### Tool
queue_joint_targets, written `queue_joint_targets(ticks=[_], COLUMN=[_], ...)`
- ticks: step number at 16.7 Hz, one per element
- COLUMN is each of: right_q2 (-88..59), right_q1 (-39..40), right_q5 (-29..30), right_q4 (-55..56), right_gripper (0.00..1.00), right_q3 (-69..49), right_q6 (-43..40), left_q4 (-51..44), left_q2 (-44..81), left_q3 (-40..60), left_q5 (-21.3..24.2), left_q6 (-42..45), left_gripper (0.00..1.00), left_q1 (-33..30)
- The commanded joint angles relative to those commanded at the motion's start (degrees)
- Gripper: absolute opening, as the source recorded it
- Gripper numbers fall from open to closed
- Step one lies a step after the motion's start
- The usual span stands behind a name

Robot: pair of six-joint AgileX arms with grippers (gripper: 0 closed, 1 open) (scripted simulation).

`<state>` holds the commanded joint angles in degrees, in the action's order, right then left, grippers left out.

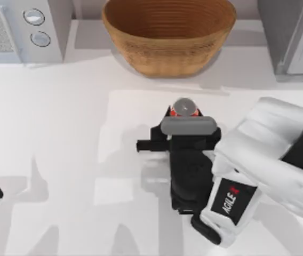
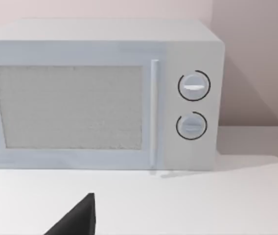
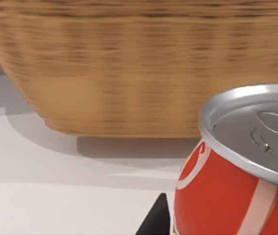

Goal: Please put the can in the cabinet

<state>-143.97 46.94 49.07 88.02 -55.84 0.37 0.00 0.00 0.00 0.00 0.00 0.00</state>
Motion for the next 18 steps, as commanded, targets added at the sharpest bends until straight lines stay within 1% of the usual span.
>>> queue_joint_targets(ticks=[2, 4, 11, 13, 18], right_q2=[0.9, 4.1, 25.0, 29.1, 30.7], right_q1=[0.0, 0.0, 0.0, 0.0, 0.1], right_q5=[-0.1, -0.2, -0.3, -0.3, -0.3], right_q4=[-0.9, -4.1, -23.6, -27.6, -29.2], right_gripper=[0.0, 0.0, 0.0, 0.0, 0.0], right_q3=[0.1, 0.5, 1.5, 1.7, 1.9], right_q6=[0.0, 0.1, 0.3, 0.4, 0.4], left_q4=[0.0, 0.0, 0.0, 0.0, 0.0], left_q2=[0.0, 0.0, 0.0, 0.0, 0.0], left_q3=[0.0, 0.0, 0.0, 0.0, 0.0], left_q5=[0.0, 0.0, 0.0, 0.0, 0.0], left_q6=[0.0, 0.0, 0.0, 0.0, 0.0], left_gripper=[1.0, 1.0, 1.0, 1.0, 1.0], left_q1=[0.0, 0.0, 0.0, 0.0, 0.0])
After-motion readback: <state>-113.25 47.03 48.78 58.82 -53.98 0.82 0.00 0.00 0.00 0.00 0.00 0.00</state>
